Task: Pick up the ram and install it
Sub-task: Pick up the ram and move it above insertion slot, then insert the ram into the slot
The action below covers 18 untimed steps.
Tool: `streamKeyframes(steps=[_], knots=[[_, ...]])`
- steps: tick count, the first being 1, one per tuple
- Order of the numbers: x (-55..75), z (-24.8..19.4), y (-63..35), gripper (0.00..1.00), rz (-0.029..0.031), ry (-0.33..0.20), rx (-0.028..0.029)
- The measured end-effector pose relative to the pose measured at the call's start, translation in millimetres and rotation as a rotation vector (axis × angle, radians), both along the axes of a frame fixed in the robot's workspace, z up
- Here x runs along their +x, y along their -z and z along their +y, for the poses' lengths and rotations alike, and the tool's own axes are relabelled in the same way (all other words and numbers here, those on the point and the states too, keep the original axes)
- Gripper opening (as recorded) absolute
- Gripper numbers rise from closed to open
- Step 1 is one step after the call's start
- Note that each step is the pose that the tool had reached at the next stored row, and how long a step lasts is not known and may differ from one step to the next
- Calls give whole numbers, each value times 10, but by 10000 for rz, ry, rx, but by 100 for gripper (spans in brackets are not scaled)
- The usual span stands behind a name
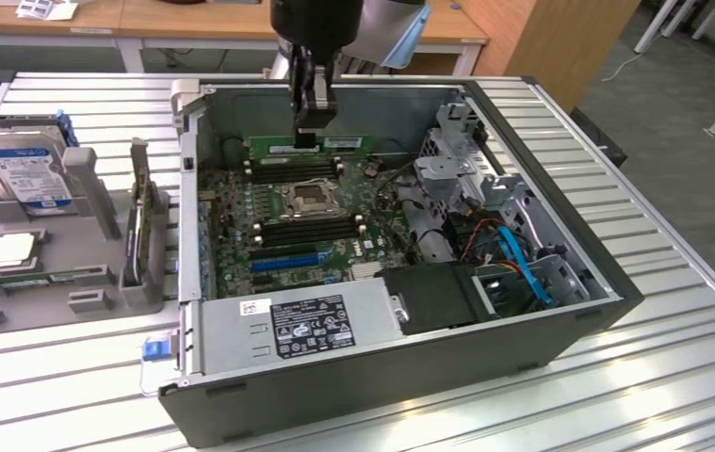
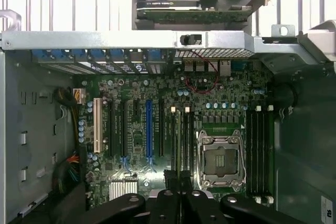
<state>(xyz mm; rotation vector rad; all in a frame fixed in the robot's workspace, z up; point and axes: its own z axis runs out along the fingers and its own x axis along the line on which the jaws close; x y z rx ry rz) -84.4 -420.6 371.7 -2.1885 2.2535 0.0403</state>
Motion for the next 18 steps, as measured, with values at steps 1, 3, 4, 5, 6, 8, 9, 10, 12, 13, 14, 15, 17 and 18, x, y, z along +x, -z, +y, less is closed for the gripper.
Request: streamKeyframes(steps=[1, 3, 4, 5, 6, 8, 9, 10, 12, 13, 14, 15, 17, 18], knots=[[42, 0, 5, 12, -1, 0, 4], [131, 0, 8, 12, 0, -2, 5], [172, 0, 9, 12, -2, -1, 8], [187, 0, 9, 12, 1, -1, 7], [188, 2, 9, 12, 0, 0, 9], [188, 2, 9, 12, 0, -1, 9], [188, 3, 9, 12, -1, -1, 8], [188, 3, 9, 12, 0, 0, 9], [188, 3, 9, 12, 0, 0, 8], [188, 3, 9, 12, -1, 0, 9], [188, 3, 9, 12, 0, 0, 9], [188, 3, 9, 12, 0, 0, 9], [188, 3, 9, 12, 0, 0, 9], [188, 3, 9, 12, 0, 0, 9]])
